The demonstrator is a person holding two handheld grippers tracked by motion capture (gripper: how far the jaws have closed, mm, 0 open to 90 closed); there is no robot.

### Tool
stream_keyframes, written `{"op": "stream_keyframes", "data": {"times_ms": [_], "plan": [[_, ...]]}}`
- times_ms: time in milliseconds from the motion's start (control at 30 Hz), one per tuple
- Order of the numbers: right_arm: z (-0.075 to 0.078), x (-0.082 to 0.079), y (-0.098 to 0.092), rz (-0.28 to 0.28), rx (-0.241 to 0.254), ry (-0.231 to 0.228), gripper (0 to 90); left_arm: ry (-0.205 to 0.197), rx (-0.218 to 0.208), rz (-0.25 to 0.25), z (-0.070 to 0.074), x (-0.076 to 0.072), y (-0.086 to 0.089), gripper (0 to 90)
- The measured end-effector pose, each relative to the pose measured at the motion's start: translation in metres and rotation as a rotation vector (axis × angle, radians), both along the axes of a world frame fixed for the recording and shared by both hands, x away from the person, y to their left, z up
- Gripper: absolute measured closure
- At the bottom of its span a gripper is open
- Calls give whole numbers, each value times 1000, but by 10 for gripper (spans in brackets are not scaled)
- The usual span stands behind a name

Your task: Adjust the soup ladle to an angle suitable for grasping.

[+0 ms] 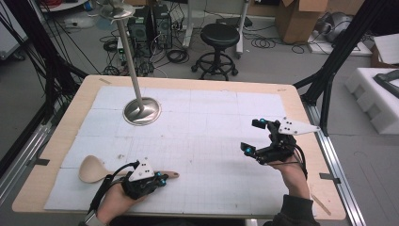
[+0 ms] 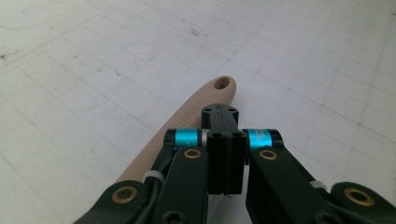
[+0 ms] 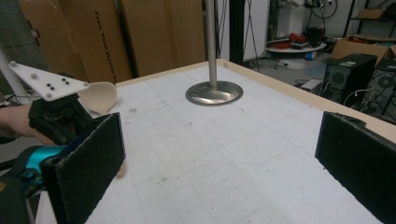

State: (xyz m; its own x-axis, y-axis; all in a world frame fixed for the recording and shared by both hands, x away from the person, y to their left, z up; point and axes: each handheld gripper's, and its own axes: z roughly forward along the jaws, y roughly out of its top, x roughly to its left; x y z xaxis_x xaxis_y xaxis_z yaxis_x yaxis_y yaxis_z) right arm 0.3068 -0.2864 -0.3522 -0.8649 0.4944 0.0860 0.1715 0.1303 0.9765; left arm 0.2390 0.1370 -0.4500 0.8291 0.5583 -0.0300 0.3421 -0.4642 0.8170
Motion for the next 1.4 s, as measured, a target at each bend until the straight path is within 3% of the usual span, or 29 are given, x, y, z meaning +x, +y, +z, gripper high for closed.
{"op": "stream_keyframes", "data": {"times_ms": [267, 733, 933, 1067, 1167, 1300, 1400], "plan": [[0, 0, -1, -1, -1, 1, 4, -9, 14, 40, 0, 23, -3, 900], [-1, 1, -2, -2, 2, 0, 4, 0, 20, 151, 1, 60, -1, 900], [-1, 1, -2, -4, 4, 3, 4, 8, 17, 180, 0, 66, 2, 900], [-1, 1, -2, -2, 3, 3, 4, -17, 10, 138, 6, 57, 2, 900], [-1, 1, -3, -4, 6, 8, 5, -44, -16, 66, 14, 48, 6, 900], [-1, 1, -3, -6, 3, 7, 4, -68, -54, 3, 24, 39, 19, 898], [-2, 1, -3, -5, 2, 6, 4, -77, -87, -14, 34, 36, 32, 896]]}}
